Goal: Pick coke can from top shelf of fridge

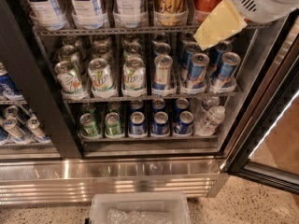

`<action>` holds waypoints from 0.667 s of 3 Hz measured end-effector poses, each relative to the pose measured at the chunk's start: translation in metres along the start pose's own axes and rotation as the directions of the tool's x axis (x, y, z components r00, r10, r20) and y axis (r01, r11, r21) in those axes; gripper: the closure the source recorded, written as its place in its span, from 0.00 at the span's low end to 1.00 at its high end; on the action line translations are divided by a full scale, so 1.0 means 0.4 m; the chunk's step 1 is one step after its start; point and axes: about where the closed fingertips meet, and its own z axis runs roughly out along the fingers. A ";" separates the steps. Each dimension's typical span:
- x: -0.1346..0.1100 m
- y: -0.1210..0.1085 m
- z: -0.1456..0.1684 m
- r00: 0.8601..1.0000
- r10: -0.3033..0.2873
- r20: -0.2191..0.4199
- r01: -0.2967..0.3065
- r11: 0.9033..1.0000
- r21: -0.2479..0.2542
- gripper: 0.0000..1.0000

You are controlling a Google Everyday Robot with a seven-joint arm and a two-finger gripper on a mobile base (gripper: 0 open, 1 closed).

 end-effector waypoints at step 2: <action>-0.015 0.046 0.077 0.982 0.185 -0.039 -0.184 0.983 0.026 0.21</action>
Offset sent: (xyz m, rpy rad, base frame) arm 0.0596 0.0151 -0.0809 0.4079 0.0106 -0.4470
